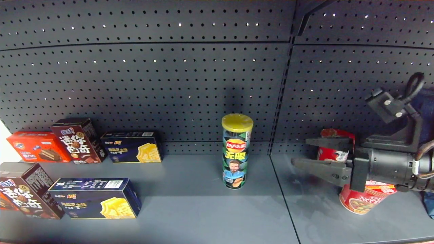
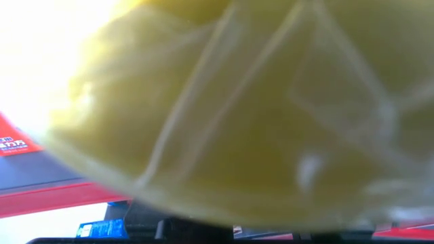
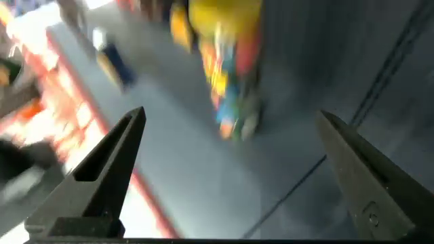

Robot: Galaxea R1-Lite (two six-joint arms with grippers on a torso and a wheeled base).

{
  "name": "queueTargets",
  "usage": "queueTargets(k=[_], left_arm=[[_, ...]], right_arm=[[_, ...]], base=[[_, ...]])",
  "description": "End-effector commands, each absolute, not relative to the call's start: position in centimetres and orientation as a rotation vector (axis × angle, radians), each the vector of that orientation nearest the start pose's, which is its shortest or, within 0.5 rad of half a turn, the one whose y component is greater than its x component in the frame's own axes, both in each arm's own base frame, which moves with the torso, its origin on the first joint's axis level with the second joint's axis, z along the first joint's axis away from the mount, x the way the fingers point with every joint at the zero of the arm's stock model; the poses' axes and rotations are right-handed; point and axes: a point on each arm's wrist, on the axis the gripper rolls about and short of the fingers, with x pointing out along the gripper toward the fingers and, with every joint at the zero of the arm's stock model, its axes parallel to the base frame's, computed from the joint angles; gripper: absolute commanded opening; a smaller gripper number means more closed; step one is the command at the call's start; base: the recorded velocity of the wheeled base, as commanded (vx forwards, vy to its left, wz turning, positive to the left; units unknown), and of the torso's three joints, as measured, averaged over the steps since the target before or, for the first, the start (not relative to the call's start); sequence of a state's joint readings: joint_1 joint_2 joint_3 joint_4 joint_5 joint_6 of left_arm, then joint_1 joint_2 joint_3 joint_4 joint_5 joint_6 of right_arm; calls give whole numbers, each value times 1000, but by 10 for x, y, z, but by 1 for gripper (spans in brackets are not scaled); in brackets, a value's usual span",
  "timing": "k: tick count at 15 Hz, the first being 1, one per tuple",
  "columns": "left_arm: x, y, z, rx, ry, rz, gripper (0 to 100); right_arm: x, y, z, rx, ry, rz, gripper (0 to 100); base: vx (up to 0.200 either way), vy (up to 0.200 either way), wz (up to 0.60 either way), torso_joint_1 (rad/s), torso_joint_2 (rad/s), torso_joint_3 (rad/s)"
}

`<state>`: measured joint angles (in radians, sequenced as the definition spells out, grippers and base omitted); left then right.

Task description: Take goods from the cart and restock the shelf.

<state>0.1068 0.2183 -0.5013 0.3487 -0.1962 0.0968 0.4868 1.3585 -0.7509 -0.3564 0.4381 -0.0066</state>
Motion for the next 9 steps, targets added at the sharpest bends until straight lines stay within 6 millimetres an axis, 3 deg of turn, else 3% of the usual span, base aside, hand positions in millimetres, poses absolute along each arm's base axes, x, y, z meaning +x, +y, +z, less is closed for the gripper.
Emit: queueTargets(k=[1, 5, 9], left_arm=[[-43, -9, 180, 86, 62, -92, 0], [-42, -9, 180, 88, 70, -88, 0], [-42, -9, 180, 88, 72, -88, 0]], right_arm=[[198, 117, 230, -36, 256, 984, 100], [202, 119, 241, -17, 310, 1040, 100], [223, 120, 242, 32, 339, 1053, 100]], base=[[0, 0, 0, 0, 0, 0], [0, 0, 0, 0, 0, 0], [0, 0, 0, 0, 0, 0]])
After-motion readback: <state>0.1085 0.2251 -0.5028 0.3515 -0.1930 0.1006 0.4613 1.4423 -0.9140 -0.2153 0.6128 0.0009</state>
